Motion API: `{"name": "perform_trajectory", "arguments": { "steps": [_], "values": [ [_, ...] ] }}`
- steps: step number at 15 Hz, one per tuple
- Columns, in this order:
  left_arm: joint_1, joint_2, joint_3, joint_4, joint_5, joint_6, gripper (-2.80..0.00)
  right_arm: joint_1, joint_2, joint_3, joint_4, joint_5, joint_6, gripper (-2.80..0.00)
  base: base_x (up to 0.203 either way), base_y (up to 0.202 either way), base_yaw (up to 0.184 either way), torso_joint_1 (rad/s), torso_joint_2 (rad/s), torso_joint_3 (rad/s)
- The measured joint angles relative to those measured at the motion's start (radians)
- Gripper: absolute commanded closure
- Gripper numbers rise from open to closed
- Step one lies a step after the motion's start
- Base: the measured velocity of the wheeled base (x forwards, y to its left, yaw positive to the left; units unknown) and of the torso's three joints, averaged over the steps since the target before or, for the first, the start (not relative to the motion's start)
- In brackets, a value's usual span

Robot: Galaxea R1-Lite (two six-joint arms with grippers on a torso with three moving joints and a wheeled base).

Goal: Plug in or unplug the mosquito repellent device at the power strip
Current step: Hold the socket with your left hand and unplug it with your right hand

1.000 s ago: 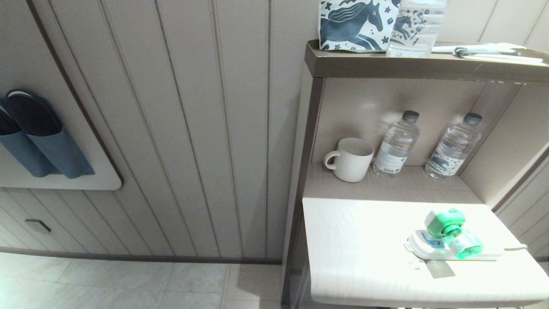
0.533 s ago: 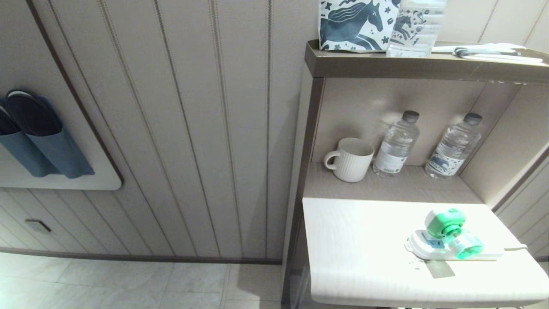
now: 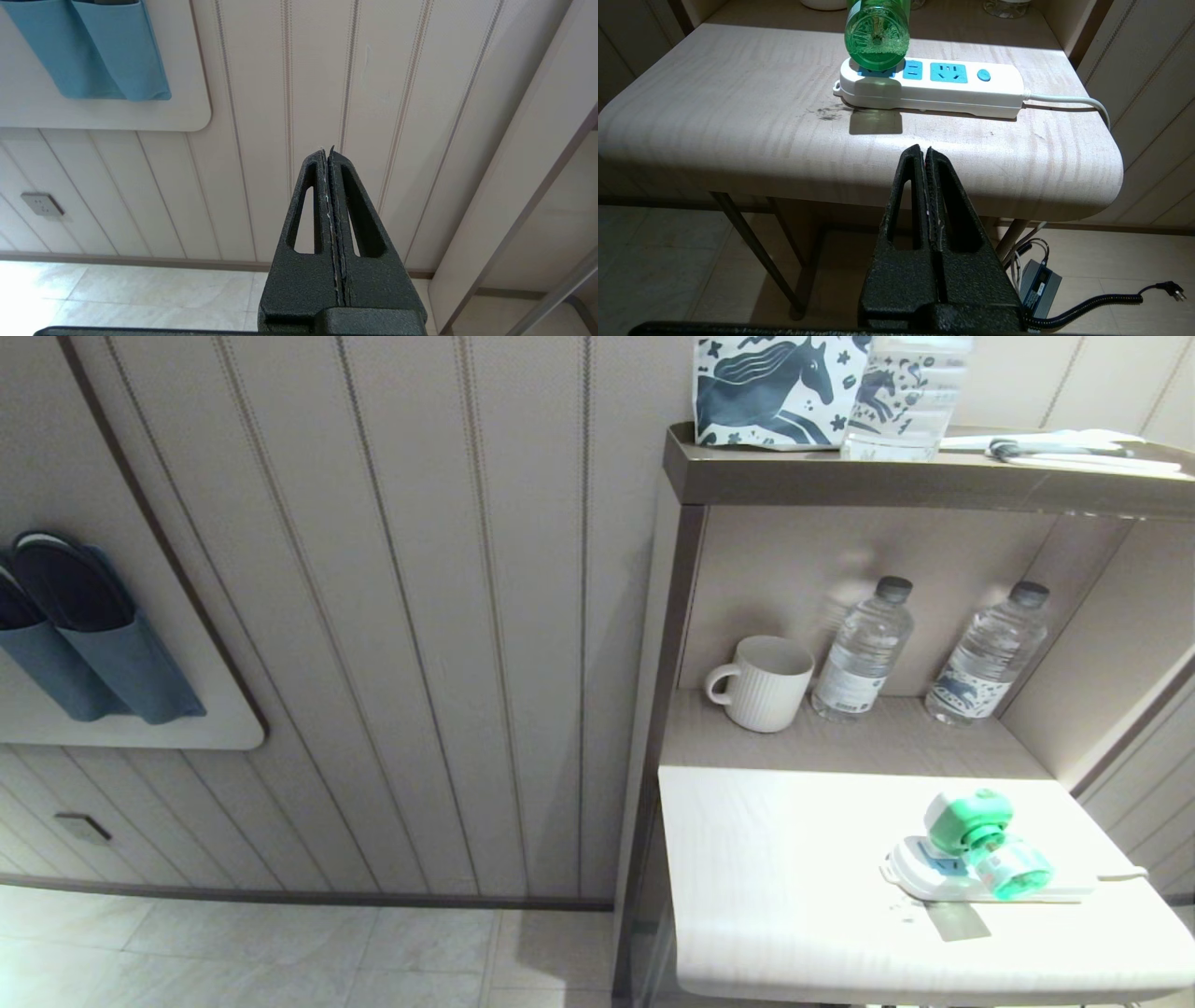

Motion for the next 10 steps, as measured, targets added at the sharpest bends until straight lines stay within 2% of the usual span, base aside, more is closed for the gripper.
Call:
{"name": "perform_trajectory", "arguments": {
  "steps": [10],
  "values": [
    [0.000, 0.000, 0.000, -0.001, -0.001, 0.000, 0.00, 0.000, 0.000, 0.000, 0.000, -0.002, 0.001, 0.00, 0.000, 0.000, 0.000, 0.000, 0.00, 0.000]
  ]
}}
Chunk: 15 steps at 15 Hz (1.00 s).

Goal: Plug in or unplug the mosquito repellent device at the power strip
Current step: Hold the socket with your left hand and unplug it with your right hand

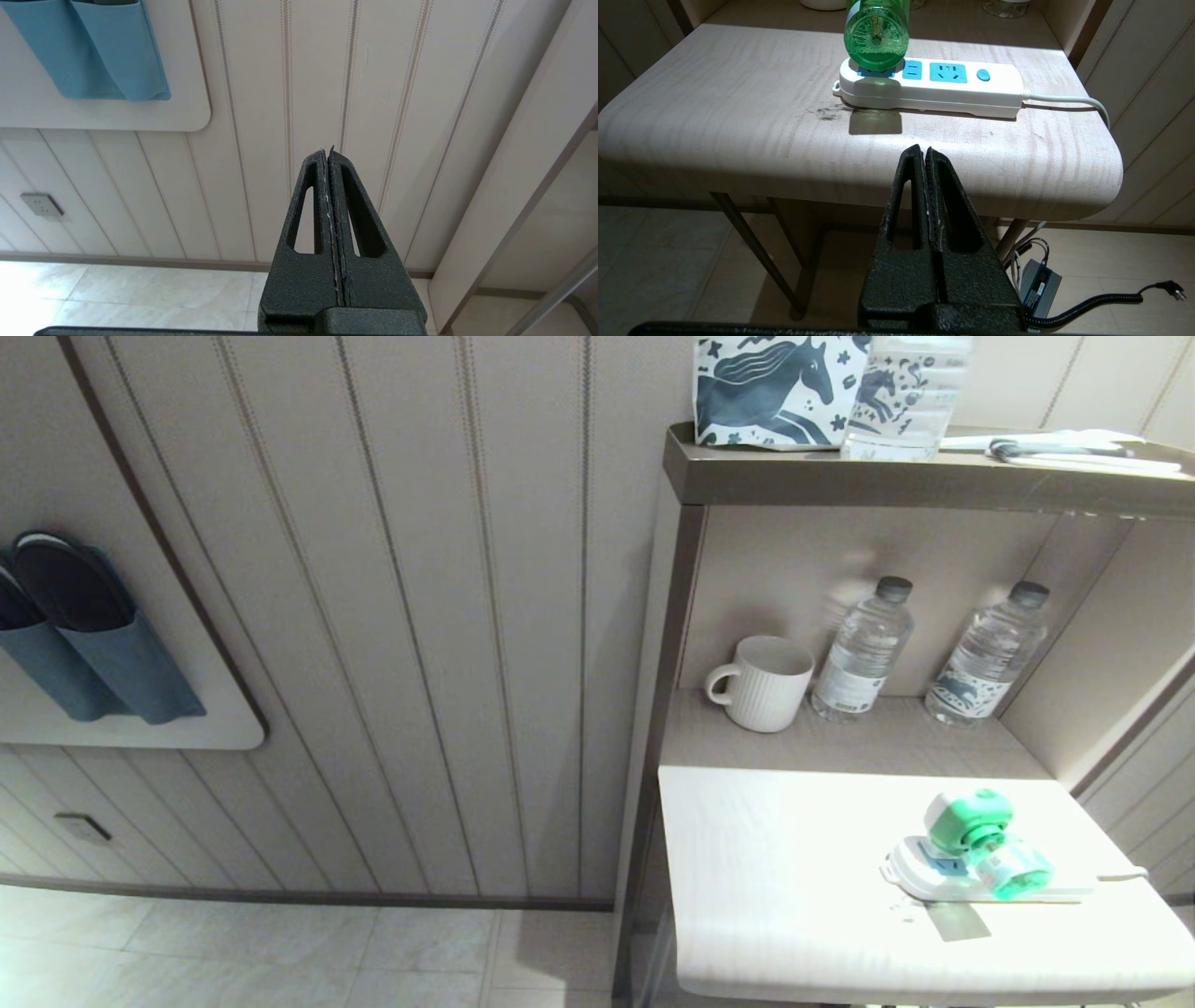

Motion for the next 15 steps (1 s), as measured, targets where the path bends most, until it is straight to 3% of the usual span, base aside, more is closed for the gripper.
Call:
{"name": "perform_trajectory", "arguments": {
  "steps": [15],
  "values": [
    [0.000, 0.000, 0.000, 0.000, 0.000, 0.000, 0.00, 0.001, 0.000, 0.000, 0.000, 0.001, 0.004, 0.00, 0.000, 0.000, 0.000, 0.000, 0.00, 0.000]
  ]
}}
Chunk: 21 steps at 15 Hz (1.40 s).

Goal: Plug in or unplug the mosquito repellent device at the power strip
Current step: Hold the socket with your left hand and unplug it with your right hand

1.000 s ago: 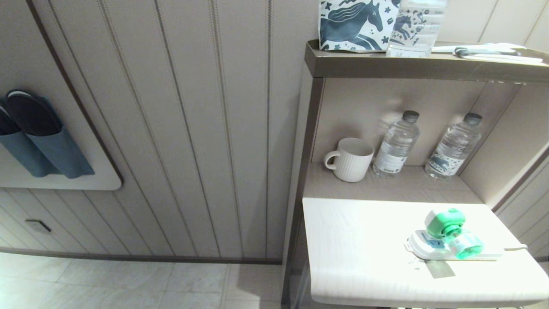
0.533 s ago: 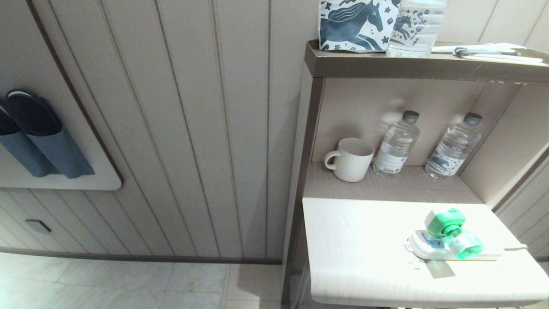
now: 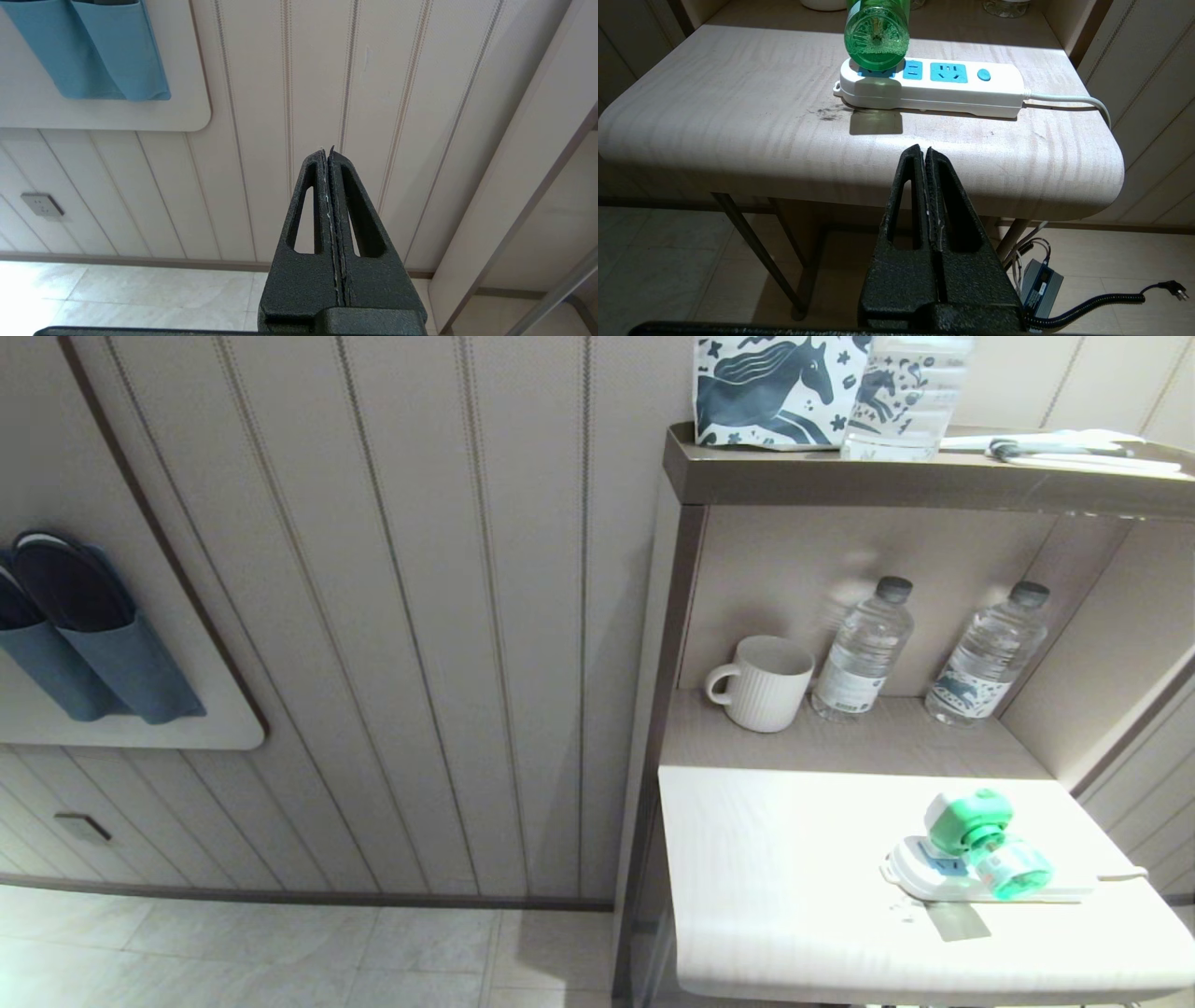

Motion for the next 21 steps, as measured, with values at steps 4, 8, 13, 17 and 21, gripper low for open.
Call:
{"name": "perform_trajectory", "arguments": {
  "steps": [4, 8, 13, 17, 21],
  "values": [
    [0.000, 0.000, 0.000, 0.001, 0.000, 0.000, 0.00, 0.000, 0.000, 0.000, -0.005, 0.001, -0.010, 0.00, 0.000, 0.000, 0.000, 0.000, 0.00, 0.000],
    [0.000, 0.000, 0.000, 0.000, 0.001, 0.000, 0.00, -0.002, 0.001, -0.017, 0.041, -0.001, -0.014, 0.00, 0.000, 0.000, 0.000, 0.000, 0.00, 0.000],
    [0.000, 0.000, 0.000, 0.001, 0.000, 0.000, 0.00, -0.001, 0.087, -0.364, 0.235, 0.009, -0.014, 0.00, 0.000, 0.000, 0.000, 0.000, 0.00, 0.000],
    [0.000, 0.000, 0.000, 0.000, 0.000, 0.000, 0.00, 0.005, 0.356, -0.629, 0.302, 0.012, 0.004, 0.00, 0.000, 0.000, 0.000, 0.000, 0.00, 0.000],
    [0.000, 0.000, 0.000, 0.001, 0.000, 0.000, 0.00, 0.018, 0.716, -1.057, 0.514, 0.014, 0.062, 0.00, 0.000, 0.000, 0.000, 0.000, 0.00, 0.000]
  ]
}}
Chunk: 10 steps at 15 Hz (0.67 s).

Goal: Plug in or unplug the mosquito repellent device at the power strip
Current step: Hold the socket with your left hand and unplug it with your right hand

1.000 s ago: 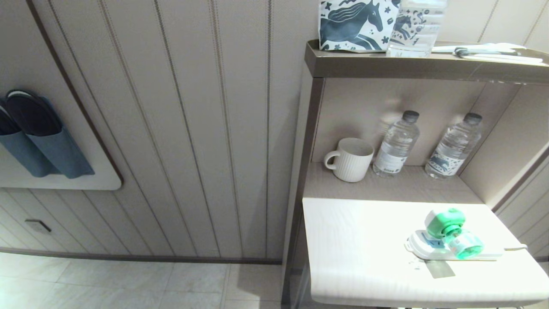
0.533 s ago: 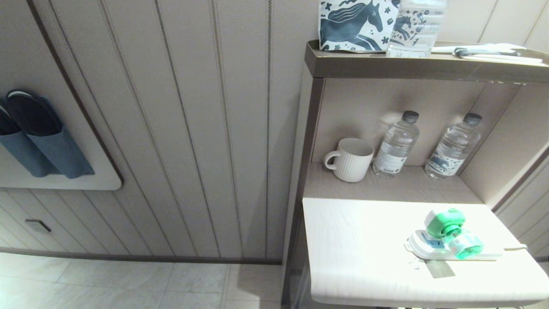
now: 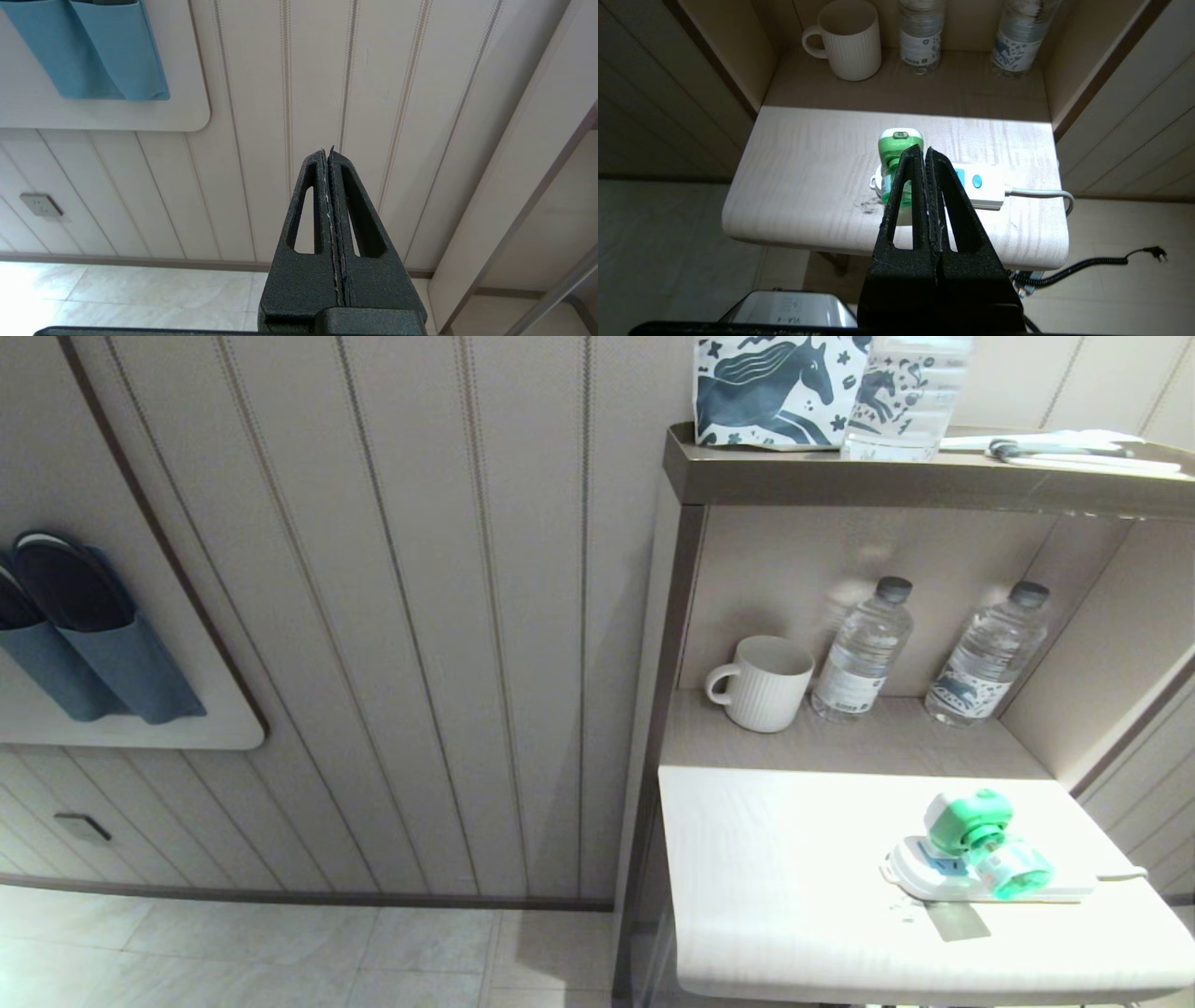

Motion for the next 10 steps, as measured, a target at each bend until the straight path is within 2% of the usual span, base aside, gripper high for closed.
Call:
{"name": "perform_trajectory", "arguments": {
  "steps": [2, 5, 8, 10],
  "values": [
    [0.000, 0.000, 0.000, 0.000, 0.000, 0.000, 0.00, 0.023, 0.194, -0.231, 0.201, 0.002, 0.023, 0.00, 0.000, 0.000, 0.000, 0.000, 0.00, 0.000],
    [0.000, 0.000, 0.000, 0.000, 0.000, 0.000, 0.00, 0.071, 0.463, -0.484, 0.487, 0.003, 0.034, 0.00, 0.000, 0.000, 0.000, 0.000, 0.00, 0.000],
    [0.000, 0.000, 0.000, 0.000, 0.000, 0.000, 0.00, 0.112, 0.693, -0.693, 0.719, 0.002, 0.031, 0.00, 0.000, 0.000, 0.000, 0.000, 0.00, 0.000],
    [0.000, 0.000, 0.000, 0.000, 0.000, 0.000, 0.00, 0.123, 0.812, -0.779, 0.820, -0.001, 0.001, 0.00, 0.000, 0.000, 0.000, 0.000, 0.00, 0.000]
  ]
}}
